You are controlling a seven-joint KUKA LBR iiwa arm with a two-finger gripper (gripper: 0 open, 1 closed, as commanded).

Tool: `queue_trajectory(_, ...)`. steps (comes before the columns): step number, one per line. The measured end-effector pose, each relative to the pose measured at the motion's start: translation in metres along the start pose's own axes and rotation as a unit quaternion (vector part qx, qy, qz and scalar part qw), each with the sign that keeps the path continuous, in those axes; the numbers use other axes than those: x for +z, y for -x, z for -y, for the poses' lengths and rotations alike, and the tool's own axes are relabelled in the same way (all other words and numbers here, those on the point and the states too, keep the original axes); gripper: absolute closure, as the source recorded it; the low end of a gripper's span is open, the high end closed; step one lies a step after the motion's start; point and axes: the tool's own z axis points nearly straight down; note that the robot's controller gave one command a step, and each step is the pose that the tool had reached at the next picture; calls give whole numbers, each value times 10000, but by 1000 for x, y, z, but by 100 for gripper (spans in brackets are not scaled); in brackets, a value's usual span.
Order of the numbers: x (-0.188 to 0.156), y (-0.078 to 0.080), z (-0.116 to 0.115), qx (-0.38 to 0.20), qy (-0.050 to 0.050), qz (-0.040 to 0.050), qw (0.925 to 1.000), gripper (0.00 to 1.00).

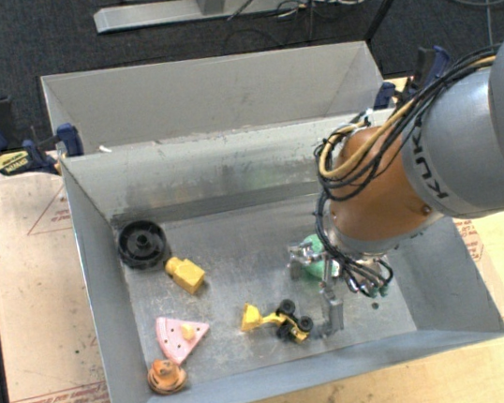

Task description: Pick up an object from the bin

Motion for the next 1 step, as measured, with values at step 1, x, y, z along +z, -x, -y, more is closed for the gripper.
queue_trajectory(1,3,-15,-18,-590,-3,-15,9983,0)
